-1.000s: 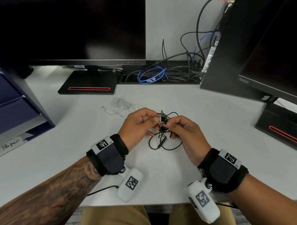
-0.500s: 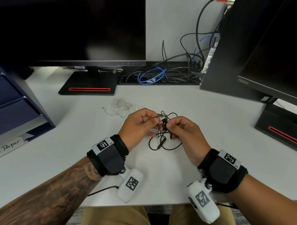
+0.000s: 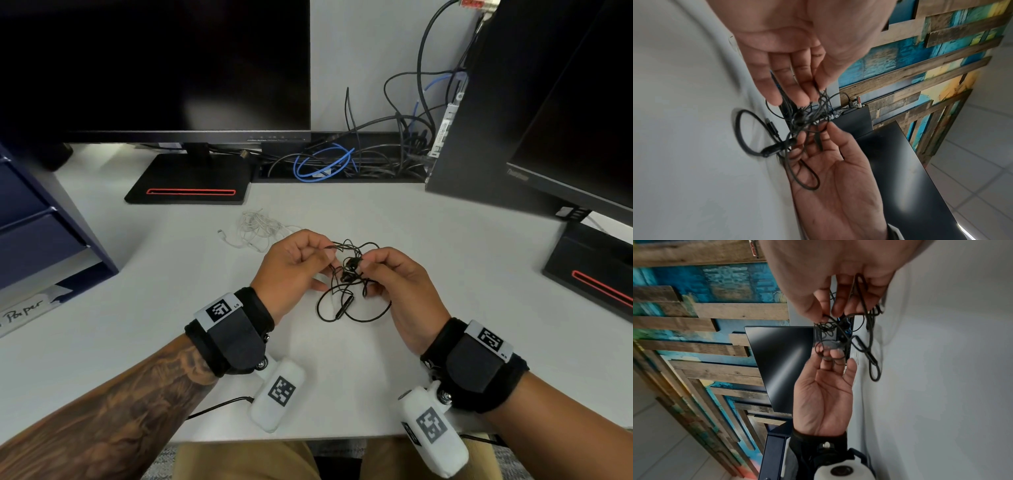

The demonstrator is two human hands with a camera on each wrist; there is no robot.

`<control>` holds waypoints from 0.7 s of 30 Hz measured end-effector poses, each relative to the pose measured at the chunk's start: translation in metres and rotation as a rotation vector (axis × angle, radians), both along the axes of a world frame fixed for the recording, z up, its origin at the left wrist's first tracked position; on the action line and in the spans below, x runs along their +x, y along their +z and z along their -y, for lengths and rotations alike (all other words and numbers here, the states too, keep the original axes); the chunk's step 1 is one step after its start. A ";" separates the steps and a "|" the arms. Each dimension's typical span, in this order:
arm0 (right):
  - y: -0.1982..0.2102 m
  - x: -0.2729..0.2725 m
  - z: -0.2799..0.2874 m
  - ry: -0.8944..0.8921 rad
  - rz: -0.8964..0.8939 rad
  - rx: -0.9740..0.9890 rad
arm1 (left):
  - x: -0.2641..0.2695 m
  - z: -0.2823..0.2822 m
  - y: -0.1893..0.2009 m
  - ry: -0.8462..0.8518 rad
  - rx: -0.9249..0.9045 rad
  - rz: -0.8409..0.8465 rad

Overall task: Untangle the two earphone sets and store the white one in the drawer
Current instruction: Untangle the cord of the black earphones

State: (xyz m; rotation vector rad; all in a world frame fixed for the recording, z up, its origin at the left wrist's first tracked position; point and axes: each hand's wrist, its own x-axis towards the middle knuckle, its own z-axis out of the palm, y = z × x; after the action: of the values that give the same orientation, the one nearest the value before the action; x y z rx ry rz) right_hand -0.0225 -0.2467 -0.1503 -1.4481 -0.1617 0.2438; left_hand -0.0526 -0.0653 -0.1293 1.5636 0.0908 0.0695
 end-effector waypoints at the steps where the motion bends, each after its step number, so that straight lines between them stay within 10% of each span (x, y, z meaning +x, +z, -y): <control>1: 0.001 0.001 0.000 -0.012 -0.021 0.047 | 0.001 -0.002 -0.001 0.027 0.001 -0.001; 21: 0.016 0.007 0.004 -0.256 -0.074 0.133 | 0.010 -0.012 0.004 0.298 0.004 -0.002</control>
State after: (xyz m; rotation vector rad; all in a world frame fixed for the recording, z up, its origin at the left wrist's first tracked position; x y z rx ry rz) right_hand -0.0159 -0.2507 -0.1343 -1.3101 0.0670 0.0756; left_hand -0.0422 -0.0535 -0.1257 1.5445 0.3251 0.3030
